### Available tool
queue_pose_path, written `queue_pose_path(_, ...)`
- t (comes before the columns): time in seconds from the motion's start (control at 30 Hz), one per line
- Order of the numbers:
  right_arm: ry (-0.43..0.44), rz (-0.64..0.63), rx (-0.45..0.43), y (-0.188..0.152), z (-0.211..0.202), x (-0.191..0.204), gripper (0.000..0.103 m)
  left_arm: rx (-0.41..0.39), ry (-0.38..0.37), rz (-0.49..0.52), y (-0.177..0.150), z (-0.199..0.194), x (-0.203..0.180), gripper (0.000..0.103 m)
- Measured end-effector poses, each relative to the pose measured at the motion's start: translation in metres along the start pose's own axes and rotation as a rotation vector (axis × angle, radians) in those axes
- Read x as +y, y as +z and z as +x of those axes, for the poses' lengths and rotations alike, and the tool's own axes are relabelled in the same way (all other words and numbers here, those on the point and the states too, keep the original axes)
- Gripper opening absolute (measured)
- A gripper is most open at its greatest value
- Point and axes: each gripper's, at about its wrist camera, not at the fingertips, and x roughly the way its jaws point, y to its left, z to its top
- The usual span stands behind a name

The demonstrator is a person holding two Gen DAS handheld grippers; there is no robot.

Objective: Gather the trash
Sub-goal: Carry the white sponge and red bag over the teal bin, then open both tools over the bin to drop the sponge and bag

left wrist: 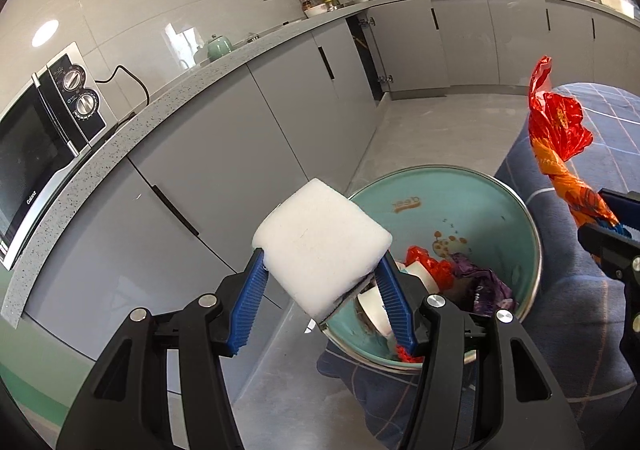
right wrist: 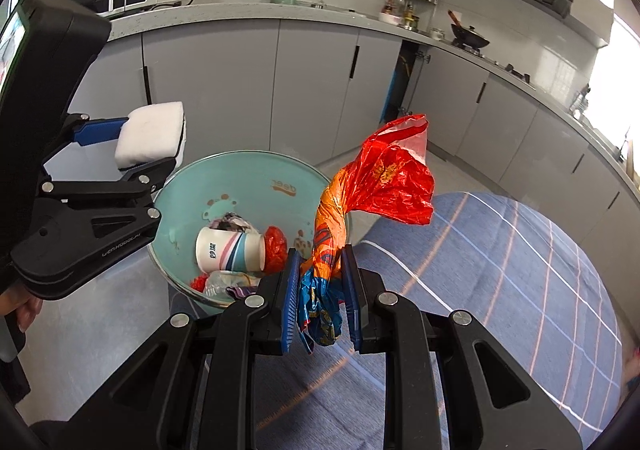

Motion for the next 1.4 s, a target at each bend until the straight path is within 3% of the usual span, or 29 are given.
queue_pose_path(1.03, 0.033, -0.027, 0.012, 0.009, 0.017, 0.008, 0.022, 0.019, 0.006, -0.012, 0.000, 0.017, 0.010, 0.057)
queue_pose_path(1.2, 0.040, -0.043, 0.017, 0.010, 0.023, 0.009, 0.023, 0.016, 0.002, -0.013, 0.001, 0.018, 0.007, 0.062)
queue_pose_path(1.3, 0.045, -0.050, 0.004, 0.011, 0.025, 0.009, 0.032, 0.012, 0.007, -0.022, 0.002, 0.019, 0.008, 0.067)
queue_pose_path(1.37, 0.040, -0.049, -0.005, 0.012, 0.026, 0.008, 0.047, 0.010, 0.012, -0.028, 0.003, 0.020, 0.009, 0.072)
queue_pose_path(1.4, 0.038, -0.047, -0.011, 0.011, 0.025, 0.007, 0.049, 0.006, 0.013, -0.027, 0.003, 0.020, 0.009, 0.073)
